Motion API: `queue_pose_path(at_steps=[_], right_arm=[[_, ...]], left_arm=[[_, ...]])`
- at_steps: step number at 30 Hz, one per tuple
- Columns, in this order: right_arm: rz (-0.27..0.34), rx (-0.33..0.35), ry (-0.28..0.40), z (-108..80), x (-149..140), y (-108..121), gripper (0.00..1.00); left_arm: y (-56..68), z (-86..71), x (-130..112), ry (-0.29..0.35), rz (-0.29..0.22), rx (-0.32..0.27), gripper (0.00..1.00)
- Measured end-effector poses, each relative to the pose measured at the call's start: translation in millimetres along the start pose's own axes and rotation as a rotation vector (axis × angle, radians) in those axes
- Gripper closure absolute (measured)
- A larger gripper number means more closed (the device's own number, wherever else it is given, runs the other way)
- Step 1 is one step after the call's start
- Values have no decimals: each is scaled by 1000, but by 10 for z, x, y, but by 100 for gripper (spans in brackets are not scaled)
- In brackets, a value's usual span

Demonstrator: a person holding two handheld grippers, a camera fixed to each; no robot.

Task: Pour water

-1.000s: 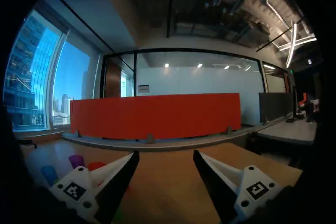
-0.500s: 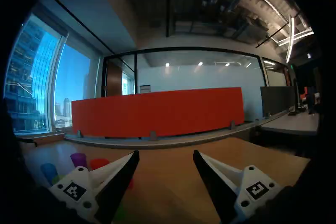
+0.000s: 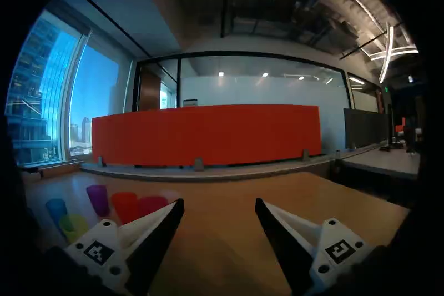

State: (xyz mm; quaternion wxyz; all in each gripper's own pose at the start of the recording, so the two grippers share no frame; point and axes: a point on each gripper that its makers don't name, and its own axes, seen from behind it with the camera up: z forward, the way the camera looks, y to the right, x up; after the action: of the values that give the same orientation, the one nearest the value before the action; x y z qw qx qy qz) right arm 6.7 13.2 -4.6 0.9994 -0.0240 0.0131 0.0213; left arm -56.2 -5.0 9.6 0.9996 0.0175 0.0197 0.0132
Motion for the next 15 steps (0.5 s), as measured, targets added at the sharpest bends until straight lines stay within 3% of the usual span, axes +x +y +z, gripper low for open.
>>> queue_pose_path(at_steps=[15], right_arm=[[-20, -4, -19, 30, -109, 22, 1]], left_arm=[[-1, 6, 3, 0, 0, 0, 7]])
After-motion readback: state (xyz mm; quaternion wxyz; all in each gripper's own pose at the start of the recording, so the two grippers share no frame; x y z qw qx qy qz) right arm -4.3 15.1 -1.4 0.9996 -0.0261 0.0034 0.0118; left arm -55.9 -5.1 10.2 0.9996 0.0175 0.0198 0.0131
